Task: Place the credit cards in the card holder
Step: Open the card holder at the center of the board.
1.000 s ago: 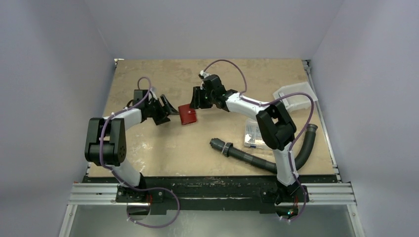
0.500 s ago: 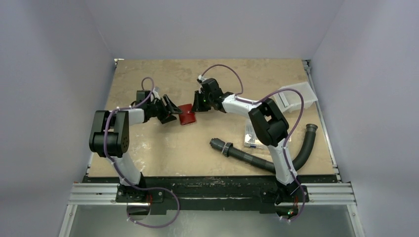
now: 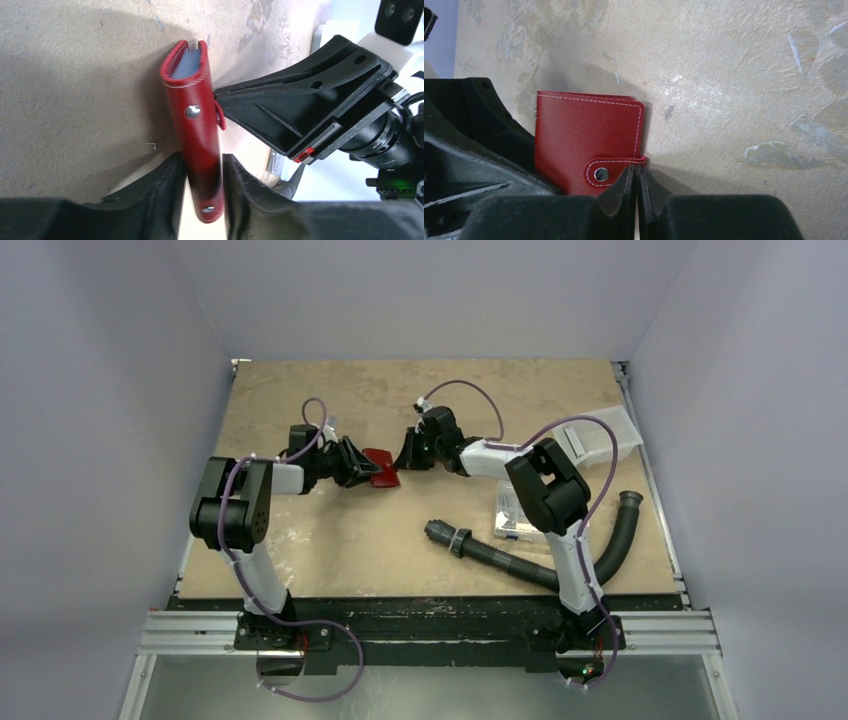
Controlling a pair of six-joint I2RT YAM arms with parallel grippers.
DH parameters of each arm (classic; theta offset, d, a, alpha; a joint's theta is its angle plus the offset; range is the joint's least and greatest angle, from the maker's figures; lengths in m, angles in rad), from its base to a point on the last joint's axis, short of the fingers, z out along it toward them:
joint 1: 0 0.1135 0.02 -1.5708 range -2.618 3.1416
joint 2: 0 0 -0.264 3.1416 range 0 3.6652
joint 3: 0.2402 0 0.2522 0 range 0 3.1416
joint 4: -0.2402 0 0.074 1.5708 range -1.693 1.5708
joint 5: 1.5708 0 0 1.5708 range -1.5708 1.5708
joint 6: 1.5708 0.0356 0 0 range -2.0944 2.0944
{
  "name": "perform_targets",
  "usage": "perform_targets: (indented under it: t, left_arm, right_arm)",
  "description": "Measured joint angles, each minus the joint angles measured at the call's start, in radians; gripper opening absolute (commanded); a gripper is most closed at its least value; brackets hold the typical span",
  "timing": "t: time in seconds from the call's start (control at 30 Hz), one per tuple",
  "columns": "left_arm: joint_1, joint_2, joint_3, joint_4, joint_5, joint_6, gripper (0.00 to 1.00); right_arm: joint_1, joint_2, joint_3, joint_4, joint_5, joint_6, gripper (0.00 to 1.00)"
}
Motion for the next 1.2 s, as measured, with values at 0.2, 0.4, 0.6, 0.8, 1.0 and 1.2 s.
perform_targets:
  t: [0.2,0.4,0.6,0.8,1.0,1.2]
  left_arm:
    - [-0.006,-0.004,0.018,-0.045,-0.016,0.032,0.0]
    - [-0.025,-0.044,0.026,-0.105,-0.071,0.08,0.0]
    - [-0.042,-0.059,0.041,-0.146,-0.106,0.114,0.0]
    - [-0.049,-0.066,0.042,-0.155,-0.121,0.117,0.0]
    - [-0.052,-0.069,0.043,-0.164,-0.134,0.119,0.0]
    - [-0.056,-0.069,0.051,-0.176,-0.141,0.127,0.0]
  right_arm:
    - [0.006,-0.036,0.0,-0.061,0.087,-0.037,0.56]
    - [0.051,-0.09,0.016,-0.171,0.216,-0.105,0.64]
    - [0.108,-0.088,0.079,-0.216,0.274,-0.134,0.6]
    - [0.115,-0.057,0.132,-0.221,0.299,-0.126,0.43]
    - [0.115,-0.031,0.144,-0.22,0.316,-0.112,0.38]
    - [0.123,-0.031,0.144,-0.215,0.331,-0.092,0.0]
